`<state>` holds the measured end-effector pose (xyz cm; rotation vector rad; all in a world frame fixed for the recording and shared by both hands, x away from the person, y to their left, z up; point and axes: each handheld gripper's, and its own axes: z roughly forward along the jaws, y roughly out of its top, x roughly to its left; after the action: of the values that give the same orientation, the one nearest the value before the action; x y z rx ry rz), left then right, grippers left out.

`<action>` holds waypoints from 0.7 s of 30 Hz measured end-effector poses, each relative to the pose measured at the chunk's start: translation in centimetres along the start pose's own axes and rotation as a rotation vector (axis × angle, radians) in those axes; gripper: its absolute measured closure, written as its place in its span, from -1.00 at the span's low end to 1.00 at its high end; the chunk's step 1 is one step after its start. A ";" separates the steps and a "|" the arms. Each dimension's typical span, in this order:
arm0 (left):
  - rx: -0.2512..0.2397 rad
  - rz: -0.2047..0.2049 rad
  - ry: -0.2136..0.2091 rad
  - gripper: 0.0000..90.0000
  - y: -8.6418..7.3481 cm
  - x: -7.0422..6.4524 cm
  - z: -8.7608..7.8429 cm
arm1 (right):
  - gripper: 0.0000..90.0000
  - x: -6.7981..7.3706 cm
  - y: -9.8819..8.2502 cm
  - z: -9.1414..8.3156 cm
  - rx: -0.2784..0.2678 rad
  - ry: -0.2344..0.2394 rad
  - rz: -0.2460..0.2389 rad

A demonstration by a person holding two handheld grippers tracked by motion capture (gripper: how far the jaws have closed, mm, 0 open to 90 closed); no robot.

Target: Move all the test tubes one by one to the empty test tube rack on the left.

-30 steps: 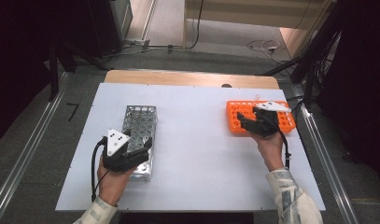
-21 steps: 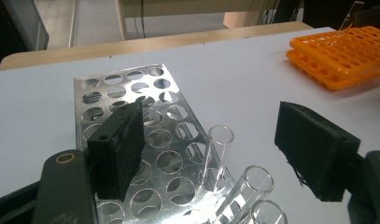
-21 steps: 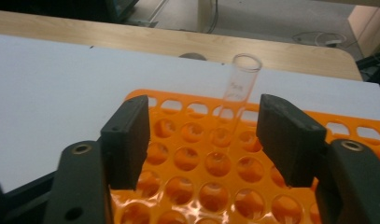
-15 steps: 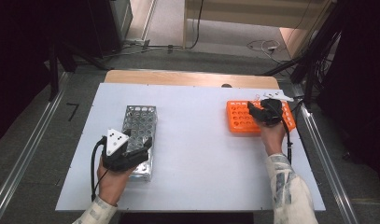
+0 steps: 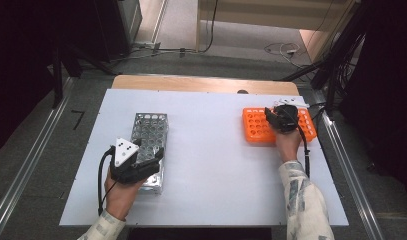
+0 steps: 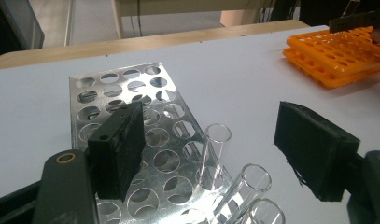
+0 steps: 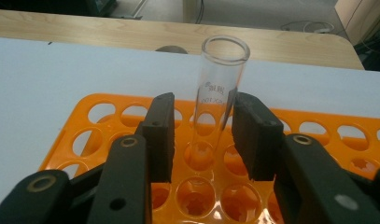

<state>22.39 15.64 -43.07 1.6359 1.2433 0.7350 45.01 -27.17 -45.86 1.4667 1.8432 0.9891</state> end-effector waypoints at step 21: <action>-0.013 -0.003 -0.009 -0.48 0.2 0.1 -0.2 | 0.62 0.3 1.4 -2.3 -0.054 0.005 -0.010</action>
<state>22.26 15.77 -42.83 1.6246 1.2318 0.7311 43.88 -27.10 -43.41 1.4229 1.8115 1.0301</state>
